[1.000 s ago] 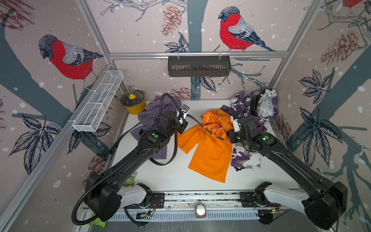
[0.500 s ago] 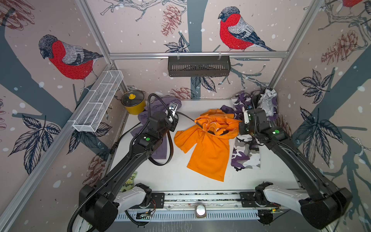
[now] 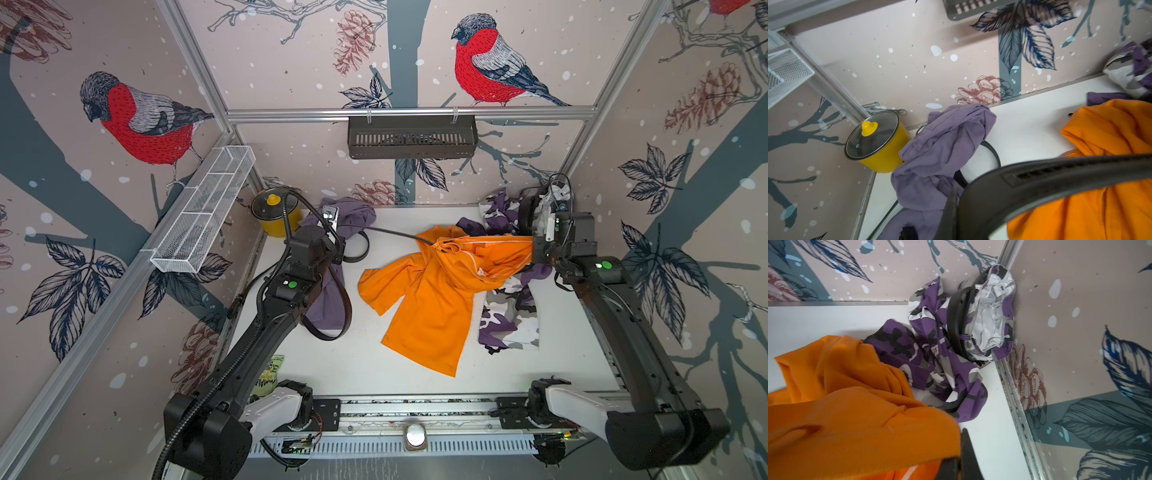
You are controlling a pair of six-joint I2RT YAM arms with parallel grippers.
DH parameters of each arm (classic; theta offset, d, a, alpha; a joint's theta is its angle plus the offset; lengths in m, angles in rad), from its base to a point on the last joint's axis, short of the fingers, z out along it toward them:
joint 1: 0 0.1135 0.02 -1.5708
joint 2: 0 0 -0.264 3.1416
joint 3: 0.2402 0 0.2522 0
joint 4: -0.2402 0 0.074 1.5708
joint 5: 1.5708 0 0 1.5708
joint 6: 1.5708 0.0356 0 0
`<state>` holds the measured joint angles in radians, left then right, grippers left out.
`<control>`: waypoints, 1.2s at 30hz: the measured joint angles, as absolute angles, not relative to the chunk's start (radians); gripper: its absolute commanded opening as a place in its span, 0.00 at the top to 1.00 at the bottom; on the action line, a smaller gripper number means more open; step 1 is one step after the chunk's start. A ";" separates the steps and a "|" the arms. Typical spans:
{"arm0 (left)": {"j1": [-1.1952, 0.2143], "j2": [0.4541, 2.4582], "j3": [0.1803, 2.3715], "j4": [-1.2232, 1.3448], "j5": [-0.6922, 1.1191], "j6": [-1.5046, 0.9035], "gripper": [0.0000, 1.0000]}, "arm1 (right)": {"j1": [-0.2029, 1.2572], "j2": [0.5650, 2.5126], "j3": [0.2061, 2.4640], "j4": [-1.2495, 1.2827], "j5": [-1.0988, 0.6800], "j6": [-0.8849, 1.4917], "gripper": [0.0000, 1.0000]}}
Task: Remove the belt from the trousers
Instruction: Remove the belt from the trousers, then place the belt at the center of the board, then place the trousers at the center of the board.
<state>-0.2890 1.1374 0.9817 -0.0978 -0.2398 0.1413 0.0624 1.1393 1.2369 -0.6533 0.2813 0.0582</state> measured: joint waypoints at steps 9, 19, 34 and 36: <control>-0.207 1.191 1.041 -0.151 -0.397 0.081 1.00 | -0.002 1.115 1.259 -0.657 0.298 0.041 1.00; -0.198 1.253 1.124 -0.161 -0.358 0.030 1.00 | 0.179 1.122 1.296 -0.616 0.175 0.033 1.00; -0.239 1.473 1.385 -0.143 -0.240 -0.007 1.00 | 0.620 1.431 1.589 -0.227 -0.327 0.216 1.00; -0.239 1.496 1.383 -0.147 -0.242 -0.025 1.00 | 0.622 1.455 1.572 -0.127 -0.393 0.266 1.00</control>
<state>-0.2394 1.4960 1.3827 -0.1474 -0.2420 -0.0246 0.6220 1.4551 1.5719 -0.1272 -0.3927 0.2665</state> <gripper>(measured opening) 0.076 0.052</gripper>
